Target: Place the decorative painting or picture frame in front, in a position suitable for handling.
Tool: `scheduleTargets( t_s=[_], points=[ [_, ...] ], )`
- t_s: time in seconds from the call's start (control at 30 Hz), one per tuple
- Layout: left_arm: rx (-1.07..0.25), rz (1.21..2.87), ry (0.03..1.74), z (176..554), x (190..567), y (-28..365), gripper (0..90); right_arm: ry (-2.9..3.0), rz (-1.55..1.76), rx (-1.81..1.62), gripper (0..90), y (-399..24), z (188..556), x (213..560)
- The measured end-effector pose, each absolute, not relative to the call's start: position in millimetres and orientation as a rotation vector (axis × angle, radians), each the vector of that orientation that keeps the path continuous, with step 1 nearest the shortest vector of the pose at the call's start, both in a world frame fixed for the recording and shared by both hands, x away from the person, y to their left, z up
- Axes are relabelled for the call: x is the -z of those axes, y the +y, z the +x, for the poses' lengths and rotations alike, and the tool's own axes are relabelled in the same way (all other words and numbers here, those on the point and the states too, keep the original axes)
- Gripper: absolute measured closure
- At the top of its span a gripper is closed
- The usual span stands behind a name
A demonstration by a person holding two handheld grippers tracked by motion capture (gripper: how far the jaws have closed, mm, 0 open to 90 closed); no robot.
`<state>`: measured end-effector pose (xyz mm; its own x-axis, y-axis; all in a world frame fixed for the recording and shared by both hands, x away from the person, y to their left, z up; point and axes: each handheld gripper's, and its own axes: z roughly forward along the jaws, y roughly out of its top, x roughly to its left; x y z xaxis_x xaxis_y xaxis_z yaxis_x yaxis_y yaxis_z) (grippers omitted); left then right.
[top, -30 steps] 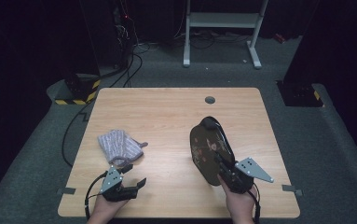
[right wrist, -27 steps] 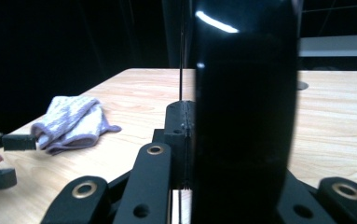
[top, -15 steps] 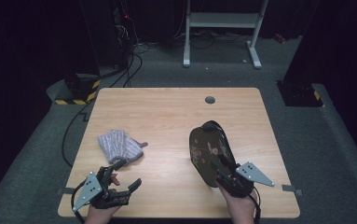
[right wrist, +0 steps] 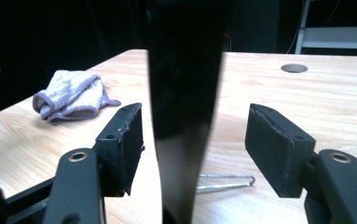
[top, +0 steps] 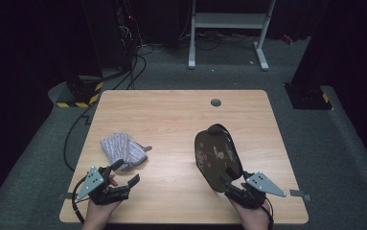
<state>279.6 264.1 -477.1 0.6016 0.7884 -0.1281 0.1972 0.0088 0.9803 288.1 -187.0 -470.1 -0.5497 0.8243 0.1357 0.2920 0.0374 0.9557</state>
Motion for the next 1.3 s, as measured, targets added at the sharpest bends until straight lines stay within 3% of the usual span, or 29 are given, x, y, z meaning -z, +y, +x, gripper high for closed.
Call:
scheduleTargets(
  t_s=[0.1,0.23,0.33,0.4,0.5,0.77,0.83,0.93,1.0,1.2,1.3],
  points=[
    [-0.573,1.540,0.958,289,479,274,16.0,1.863,1.137,-1.516,35.9,-191,286,474],
    [-0.573,1.576,1.097,296,477,281,22.9,1.865,1.145,-1.511,35.6,-192,287,477],
    [-0.583,1.597,1.153,300,477,284,33.4,1.863,1.132,-1.507,35.5,-192,286,477],
    [-0.615,1.644,1.177,304,481,284,45.3,1.865,1.130,-1.503,35.8,-192,285,478],
    [-0.638,1.721,1.186,311,485,277,51.8,1.865,1.139,-1.501,35.9,-193,285,479],
    [-0.896,1.762,1.227,332,488,268,56.7,1.885,1.137,-1.502,36.4,-191,286,482],
    [-0.846,1.730,1.311,341,492,270,57.1,1.888,1.130,-1.506,36.6,-190,285,482],
    [-0.768,1.810,1.349,352,501,264,42.7,1.891,1.127,-1.506,36.8,-189,284,482],
    [-0.735,1.894,1.367,361,512,253,39.4,1.891,1.131,-1.505,36.9,-189,284,482],
    [-0.724,2.012,1.243,361,524,227,51.3,1.897,1.131,-1.506,37.4,-188,283,483],
    [-0.576,2.093,1.021,341,522,213,51.7,1.902,1.133,-1.507,37.5,-188,284,484]
  ],
)
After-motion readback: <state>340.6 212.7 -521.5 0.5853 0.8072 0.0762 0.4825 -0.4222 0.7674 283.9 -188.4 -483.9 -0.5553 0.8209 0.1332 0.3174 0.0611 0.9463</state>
